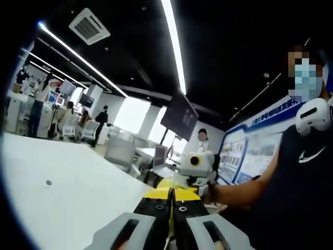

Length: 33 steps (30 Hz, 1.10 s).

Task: Compare the silicone blocks by pressing each to a similar depth, holding the contact briefly, and releasing to observe deformation and rebound differences across the visible hardness samples.

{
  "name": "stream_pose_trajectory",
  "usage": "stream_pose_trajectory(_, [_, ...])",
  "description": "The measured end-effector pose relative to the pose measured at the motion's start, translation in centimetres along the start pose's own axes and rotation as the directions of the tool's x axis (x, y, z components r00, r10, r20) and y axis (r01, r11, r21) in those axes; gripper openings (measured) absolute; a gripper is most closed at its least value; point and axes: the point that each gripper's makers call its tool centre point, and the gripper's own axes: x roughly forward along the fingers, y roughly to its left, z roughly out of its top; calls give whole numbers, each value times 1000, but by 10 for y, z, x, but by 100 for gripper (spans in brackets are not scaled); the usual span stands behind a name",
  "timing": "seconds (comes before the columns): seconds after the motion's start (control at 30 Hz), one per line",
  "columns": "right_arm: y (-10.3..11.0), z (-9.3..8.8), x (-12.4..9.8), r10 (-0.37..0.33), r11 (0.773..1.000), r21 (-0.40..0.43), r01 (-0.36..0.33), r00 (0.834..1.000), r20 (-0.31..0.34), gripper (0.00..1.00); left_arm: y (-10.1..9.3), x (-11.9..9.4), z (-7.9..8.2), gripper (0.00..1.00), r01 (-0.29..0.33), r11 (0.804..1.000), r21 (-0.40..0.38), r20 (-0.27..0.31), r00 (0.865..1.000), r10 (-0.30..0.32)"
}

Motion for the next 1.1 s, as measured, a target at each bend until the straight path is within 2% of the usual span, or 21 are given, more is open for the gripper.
stream_pose_trajectory(0.27, [2, -2, -2, 4, 1000, 17, -4, 1000, -19, 1, -1, 1, -2, 0, 6, 1000, 1, -9, 1000, -6])
stream_pose_trajectory(0.43, [1, -3, -2, 1, 1000, 15, -1, 1000, -24, 1, -1, 2, -3, 0, -2, 999, 36, -7, 1000, 2])
stream_pose_trajectory(0.73, [-2, -3, 0, -10, 999, 32, 11, 1000, -22, 1, 6, 2, -3, 0, -36, 998, 46, 5, 999, 36])
stream_pose_trajectory(0.97, [-4, -9, 1, -18, 999, 36, 19, 999, -39, 1, 10, 0, -9, 0, -53, 998, 13, -30, 998, 54])
stream_pose_trajectory(1.1, [-4, -11, 0, -22, 999, 36, 24, 999, -46, 2, 9, 1, -12, 0, -51, 997, 53, -32, 998, 52])
